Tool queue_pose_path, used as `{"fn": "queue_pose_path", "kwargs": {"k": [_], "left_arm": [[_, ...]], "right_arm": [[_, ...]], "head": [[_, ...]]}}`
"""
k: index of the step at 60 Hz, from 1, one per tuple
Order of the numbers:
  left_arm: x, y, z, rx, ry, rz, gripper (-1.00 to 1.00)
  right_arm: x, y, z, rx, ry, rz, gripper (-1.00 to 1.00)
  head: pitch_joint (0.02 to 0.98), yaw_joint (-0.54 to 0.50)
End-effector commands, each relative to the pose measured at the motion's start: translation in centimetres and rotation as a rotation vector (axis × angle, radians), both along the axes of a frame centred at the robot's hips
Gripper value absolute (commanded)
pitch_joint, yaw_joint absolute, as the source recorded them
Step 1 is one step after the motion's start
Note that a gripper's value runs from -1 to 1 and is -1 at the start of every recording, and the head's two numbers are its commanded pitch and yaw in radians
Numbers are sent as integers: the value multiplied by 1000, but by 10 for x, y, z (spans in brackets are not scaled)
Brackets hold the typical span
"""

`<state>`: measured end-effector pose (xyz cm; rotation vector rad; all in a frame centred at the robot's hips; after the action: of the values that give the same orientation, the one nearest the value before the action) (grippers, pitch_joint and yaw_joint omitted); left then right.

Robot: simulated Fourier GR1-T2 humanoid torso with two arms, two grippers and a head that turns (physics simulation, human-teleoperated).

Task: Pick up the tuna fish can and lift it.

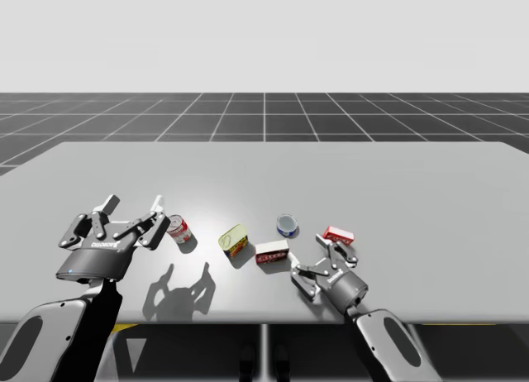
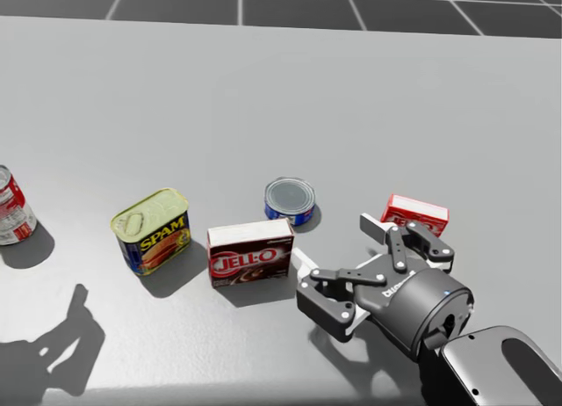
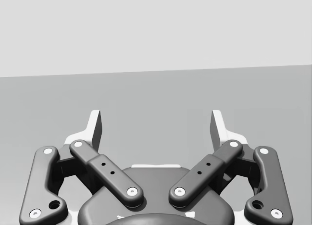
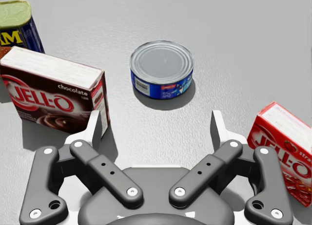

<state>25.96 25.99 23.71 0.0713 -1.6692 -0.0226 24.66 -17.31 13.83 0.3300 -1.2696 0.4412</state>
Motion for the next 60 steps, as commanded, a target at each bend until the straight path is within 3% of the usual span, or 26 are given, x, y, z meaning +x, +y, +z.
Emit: {"fn": "queue_pose_path", "kwargs": {"k": [1,8,15,35,60], "left_arm": [[0,0,0,-2,0,0,-1000],[-1,1,1,-3,-1,1,-1000],[0,1,1,-4,0,0,-1000],[-1,1,1,-6,-1,1,-1000],[0,1,1,-5,4,-1,-1000]], "right_arm": [[15,10,-5,-40,-8,-15,-1000],[23,19,-5,-74,-17,-10,-1000],[32,29,-4,-84,-11,0,-1000],[49,48,-5,-97,6,12,-1000],[73,47,-11,-99,26,-58,-1000]], "head": [[808,-95],[808,-92],[809,-88],[811,-85],[812,-79]]}}
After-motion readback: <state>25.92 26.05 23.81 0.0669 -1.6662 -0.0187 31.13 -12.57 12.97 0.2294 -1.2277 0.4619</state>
